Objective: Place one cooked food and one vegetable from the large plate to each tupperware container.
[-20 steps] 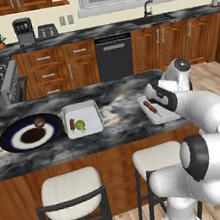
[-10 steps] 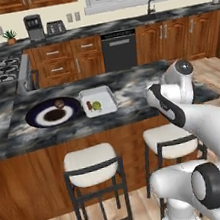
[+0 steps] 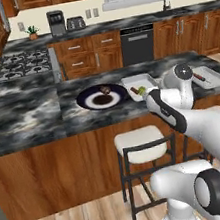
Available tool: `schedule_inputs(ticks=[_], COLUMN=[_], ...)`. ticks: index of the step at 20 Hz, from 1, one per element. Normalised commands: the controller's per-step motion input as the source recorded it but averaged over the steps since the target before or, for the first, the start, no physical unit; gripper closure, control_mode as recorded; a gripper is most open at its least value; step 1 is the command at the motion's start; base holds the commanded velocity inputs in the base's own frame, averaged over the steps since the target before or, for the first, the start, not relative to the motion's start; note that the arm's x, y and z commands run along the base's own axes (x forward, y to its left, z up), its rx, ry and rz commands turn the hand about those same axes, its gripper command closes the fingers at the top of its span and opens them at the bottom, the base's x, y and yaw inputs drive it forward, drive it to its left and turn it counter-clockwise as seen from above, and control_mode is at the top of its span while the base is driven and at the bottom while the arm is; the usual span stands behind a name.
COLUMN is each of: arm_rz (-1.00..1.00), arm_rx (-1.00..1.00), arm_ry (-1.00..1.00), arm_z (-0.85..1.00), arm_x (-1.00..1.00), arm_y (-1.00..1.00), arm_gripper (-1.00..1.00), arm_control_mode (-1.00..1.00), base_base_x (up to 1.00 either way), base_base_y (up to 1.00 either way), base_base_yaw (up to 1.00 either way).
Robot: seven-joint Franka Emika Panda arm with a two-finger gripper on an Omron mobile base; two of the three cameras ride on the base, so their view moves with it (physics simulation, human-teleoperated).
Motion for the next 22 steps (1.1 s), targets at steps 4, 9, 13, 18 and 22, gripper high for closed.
schedule_inputs(ticks=[4,9,13,18,22], arm_rz=[0.0,0.0,0.0,0.0,0.0], arm_rx=[0.0,0.0,0.0,0.0,0.0], arm_ry=[0.0,0.0,0.0,0.0,0.0], arm_z=[0.0,0.0,0.0,0.0,0.0], arm_x=[0.0,0.0,0.0,0.0,0.0], arm_y=[0.0,0.0,0.0,0.0,0.0], arm_gripper=[-1.0,-1.0,-1.0,-1.0,-1.0], arm_control_mode=[1.0,1.0,1.0,1.0,1.0], base_base_x=[0.79,0.59,0.42,0.28,1.0], base_base_y=[1.0,0.82,0.13,-0.25,0.0], base_base_yaw=[-0.09,-0.03,0.0,0.0,-0.18])
